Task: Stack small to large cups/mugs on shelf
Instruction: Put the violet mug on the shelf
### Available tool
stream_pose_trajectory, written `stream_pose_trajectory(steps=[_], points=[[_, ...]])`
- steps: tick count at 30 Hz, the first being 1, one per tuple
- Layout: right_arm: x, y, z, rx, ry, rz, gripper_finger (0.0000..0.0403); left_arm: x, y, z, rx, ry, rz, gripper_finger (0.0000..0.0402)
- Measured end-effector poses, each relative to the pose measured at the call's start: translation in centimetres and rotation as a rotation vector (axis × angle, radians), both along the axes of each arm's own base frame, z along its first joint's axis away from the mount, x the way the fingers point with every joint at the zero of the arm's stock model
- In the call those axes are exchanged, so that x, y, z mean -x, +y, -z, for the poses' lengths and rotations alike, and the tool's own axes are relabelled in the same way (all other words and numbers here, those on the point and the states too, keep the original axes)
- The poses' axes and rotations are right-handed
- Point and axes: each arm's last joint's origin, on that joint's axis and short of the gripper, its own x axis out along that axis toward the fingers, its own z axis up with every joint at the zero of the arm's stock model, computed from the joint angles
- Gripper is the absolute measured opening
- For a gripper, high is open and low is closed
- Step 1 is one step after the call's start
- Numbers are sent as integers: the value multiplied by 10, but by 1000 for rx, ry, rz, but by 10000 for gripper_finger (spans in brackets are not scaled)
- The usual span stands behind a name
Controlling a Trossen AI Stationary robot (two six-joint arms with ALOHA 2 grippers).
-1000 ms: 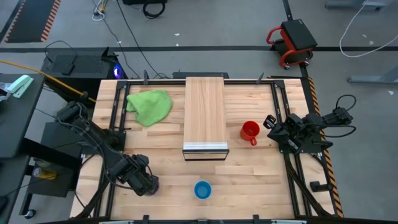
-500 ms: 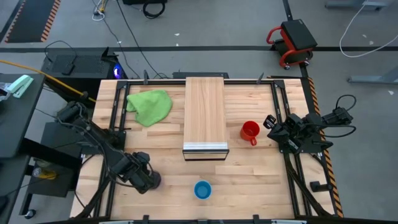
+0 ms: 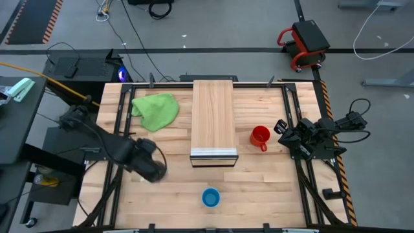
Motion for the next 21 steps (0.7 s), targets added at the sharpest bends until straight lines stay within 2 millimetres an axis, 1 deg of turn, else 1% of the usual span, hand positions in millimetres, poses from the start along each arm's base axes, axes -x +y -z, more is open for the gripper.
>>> stream_pose_trajectory(steps=[3, 6, 11, 15, 21], points=[[0, 0, 0, 0, 0, 0, 15, -8, 12, -20, -5, -87, 37, 16], [0, 0, 0, 0, 0, 0, 15, -14, 24, -31, -29, -138, 66, 16], [0, 0, 0, 0, 0, 0, 15, -26, 44, -32, -47, -128, 101, 16], [0, 0, 0, 0, 0, 0, 15, -30, 61, -33, -57, -119, 116, 16], [0, 0, 0, 5, -2, 3, 15, -35, 81, -33, -19, -103, 142, 16]])
